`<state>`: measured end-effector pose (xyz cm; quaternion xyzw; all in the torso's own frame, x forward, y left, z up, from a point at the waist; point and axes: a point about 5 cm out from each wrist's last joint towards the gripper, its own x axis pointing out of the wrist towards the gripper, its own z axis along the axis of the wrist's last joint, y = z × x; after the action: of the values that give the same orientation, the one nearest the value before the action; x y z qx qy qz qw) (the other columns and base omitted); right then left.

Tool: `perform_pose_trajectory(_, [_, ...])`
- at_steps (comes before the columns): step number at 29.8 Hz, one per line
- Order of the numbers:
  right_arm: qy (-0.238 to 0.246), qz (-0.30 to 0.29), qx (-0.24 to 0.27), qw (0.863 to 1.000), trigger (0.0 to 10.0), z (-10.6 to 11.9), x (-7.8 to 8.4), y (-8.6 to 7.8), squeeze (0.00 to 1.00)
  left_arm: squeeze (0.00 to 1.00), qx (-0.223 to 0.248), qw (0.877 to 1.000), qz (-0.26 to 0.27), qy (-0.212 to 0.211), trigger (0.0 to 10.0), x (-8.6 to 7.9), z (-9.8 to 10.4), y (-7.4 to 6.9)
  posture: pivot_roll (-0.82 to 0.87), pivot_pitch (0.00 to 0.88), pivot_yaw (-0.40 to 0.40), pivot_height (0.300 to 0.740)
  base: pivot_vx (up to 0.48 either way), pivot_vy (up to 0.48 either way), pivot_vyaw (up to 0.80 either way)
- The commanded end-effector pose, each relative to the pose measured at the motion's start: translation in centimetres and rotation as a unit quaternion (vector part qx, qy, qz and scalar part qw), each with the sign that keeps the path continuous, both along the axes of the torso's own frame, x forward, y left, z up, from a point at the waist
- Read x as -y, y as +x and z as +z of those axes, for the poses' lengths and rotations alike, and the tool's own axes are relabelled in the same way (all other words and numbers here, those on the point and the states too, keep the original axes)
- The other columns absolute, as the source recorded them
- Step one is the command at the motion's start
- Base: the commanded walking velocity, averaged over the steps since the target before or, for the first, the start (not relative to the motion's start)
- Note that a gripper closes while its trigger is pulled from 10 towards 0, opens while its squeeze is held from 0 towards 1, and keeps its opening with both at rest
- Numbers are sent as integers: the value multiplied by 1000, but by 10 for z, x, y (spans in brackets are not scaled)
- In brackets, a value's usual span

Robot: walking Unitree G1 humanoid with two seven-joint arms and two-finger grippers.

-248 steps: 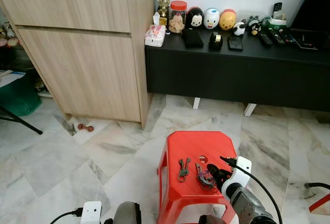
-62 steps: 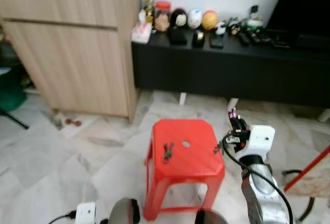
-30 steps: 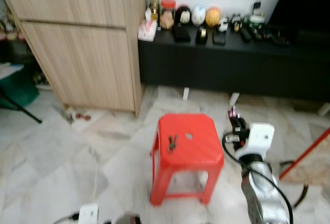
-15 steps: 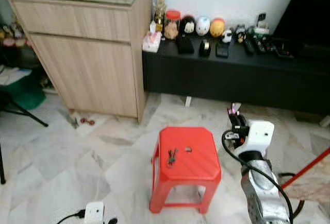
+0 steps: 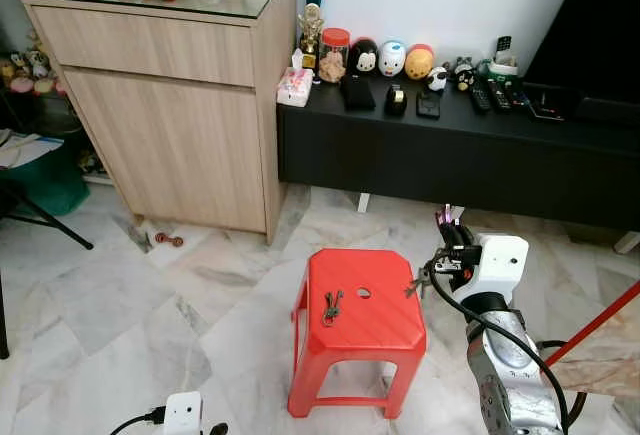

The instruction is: Hang keys on a hook

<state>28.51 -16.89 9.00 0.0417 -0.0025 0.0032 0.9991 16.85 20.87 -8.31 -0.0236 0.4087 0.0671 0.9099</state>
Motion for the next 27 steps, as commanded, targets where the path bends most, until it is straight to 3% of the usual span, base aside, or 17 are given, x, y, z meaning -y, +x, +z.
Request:
perform_pose_trajectory(1, [10, -12, 12, 1000, 10000, 6, 3, 3, 0, 0, -16, 1000, -10, -3, 10000, 3, -3, -5, 27, 0, -83, 740, 0, 0, 0])
perform_pose_trajectory(10, [12, -35, 11, 999, 10000, 5, 7, 3, 0, 0, -18, 1000, -19, 0, 10000, 4, -4, -6, 29, 0, -85, 740, 0, 0, 0])
perform_pose_trajectory(27, [7, -70, -10, 997, 10000, -4, 12, 1, 0, 0, -13, 1000, -23, 0, 10000, 5, -3, -5, 41, 0, -92, 740, 0, -260, 0])
